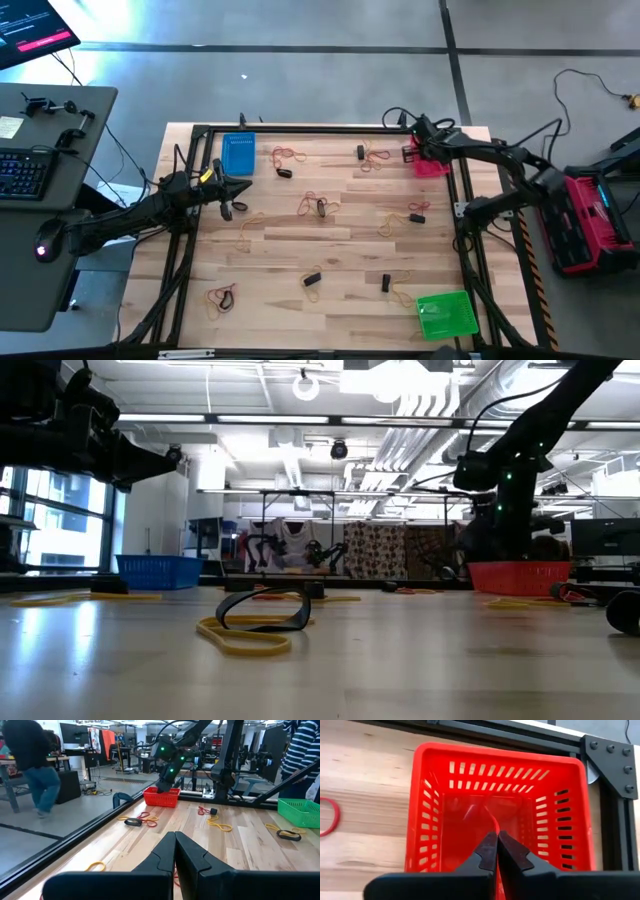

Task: Sort rubber bands into baskets
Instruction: Put the red rubber band into the red bin, then put the black rubber band into the blue bin

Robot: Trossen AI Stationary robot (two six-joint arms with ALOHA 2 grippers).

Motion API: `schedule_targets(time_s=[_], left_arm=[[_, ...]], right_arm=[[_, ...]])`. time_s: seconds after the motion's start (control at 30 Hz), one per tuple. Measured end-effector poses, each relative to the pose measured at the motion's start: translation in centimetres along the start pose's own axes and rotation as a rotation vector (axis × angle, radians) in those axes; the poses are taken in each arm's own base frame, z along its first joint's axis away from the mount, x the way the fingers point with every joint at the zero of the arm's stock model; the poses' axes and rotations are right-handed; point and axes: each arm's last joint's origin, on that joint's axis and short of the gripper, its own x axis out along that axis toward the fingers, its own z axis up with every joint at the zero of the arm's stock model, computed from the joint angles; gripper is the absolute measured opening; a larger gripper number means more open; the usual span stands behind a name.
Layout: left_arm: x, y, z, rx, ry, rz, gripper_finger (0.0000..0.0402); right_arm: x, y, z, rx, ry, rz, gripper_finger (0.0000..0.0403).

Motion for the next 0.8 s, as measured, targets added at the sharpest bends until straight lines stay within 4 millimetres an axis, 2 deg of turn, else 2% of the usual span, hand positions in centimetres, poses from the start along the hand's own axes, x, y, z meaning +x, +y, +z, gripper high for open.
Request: schedule_targets(time_s=[0.37, 0.7, 0.8], left_arm=[[0.0, 0.0, 0.0, 0.0, 0.0, 0.0, 0.0], [0.0, 0.0, 0.01, -0.001, -0.001, 0.0, 0.0], [0.0, 0.0, 0.01, -0.016, -0.001, 0.0, 0.0]], right_arm=[[0.52, -0.01, 0.11, 0.019, 0.017, 0.008, 0.0011], [0.15, 0.0, 0.47, 0.04, 0.032, 0.008, 0.012], [-0.28, -0.01, 0.82, -0.01, 0.05, 0.001, 0.0134]])
